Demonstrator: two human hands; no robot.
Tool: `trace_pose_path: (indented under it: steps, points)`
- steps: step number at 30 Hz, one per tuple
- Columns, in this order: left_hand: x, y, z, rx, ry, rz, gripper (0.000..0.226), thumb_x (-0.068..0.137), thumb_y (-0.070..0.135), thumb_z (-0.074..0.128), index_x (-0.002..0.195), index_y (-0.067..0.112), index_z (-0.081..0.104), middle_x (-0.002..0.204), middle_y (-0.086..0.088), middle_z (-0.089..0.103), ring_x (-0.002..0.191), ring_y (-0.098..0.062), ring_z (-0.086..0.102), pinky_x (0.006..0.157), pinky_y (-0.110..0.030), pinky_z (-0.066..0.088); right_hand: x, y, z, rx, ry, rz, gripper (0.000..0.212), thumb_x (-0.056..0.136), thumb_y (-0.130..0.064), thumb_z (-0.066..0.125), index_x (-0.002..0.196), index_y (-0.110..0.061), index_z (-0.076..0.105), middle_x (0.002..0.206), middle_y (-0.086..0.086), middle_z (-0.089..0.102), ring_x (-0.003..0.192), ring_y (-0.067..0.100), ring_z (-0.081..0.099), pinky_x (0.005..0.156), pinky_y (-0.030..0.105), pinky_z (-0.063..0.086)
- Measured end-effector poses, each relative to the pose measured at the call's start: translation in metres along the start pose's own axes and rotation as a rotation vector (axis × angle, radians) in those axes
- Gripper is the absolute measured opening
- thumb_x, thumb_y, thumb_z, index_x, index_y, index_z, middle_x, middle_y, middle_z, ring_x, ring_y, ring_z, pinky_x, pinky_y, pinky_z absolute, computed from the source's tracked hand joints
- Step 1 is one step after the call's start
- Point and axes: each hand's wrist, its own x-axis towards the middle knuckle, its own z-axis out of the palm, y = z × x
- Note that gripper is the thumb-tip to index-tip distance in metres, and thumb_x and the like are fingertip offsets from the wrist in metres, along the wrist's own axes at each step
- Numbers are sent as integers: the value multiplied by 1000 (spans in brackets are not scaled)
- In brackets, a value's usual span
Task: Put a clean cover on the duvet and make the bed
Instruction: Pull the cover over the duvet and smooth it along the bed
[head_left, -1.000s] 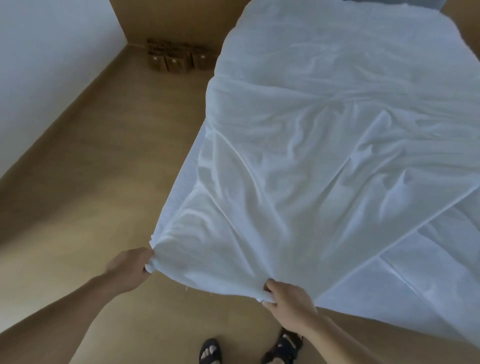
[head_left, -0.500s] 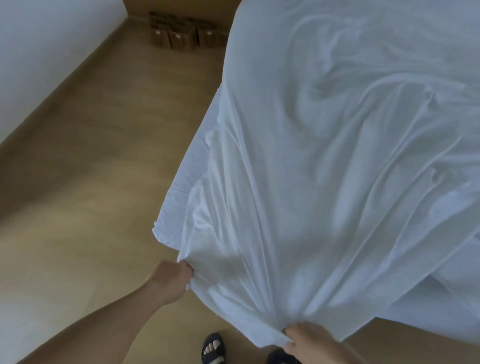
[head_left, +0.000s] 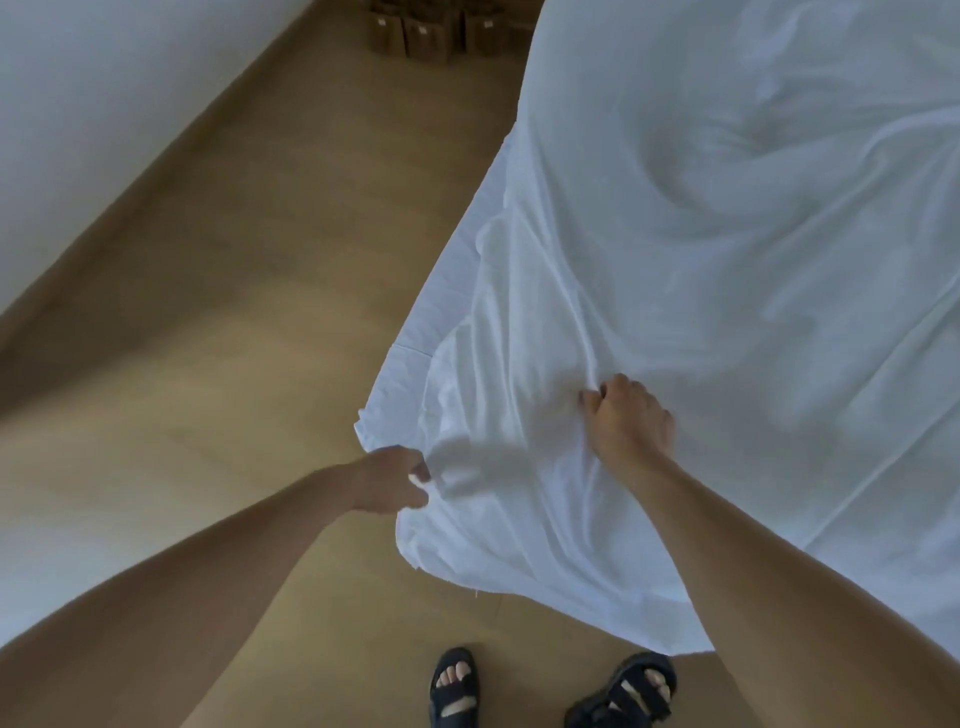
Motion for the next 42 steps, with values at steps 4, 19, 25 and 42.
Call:
trace_pose_path:
  steps: [4,19,25,42]
  points:
    - [23,22,-13,-277,246,-10,26,96,27,47,106,6,58,93,-12,57,77,-20,50,67,-30,35,-12,3,-4,166,27,-201,28,101,-23,33,77,-10,39,67,5,47,72,35,51,66,36,30]
    - [56,93,2,-671,292,-30,87,82,54,72,150,23,28,141,-4,47,120,-28,51,88,-35,44,-11,113,-23,-44,-63,250,22,93,-36,50,86,-16,55,75,3,53,83,31,55,73,34,41]
    - [35,103,0,-440,358,4,54,80,40,75,121,14,54,108,-1,62,103,-27,61,82,-37,51,-6,53,-25,429,83,129,79,82,-61,66,140,-13,42,135,8,50,126,31,48,105,42,39]
    - [23,74,1,-703,451,-38,27,93,41,61,102,15,60,97,-1,62,78,-14,55,64,-27,40,-79,52,-108,946,75,-176,27,80,-21,40,56,-15,29,41,-8,30,41,6,30,43,18,25]
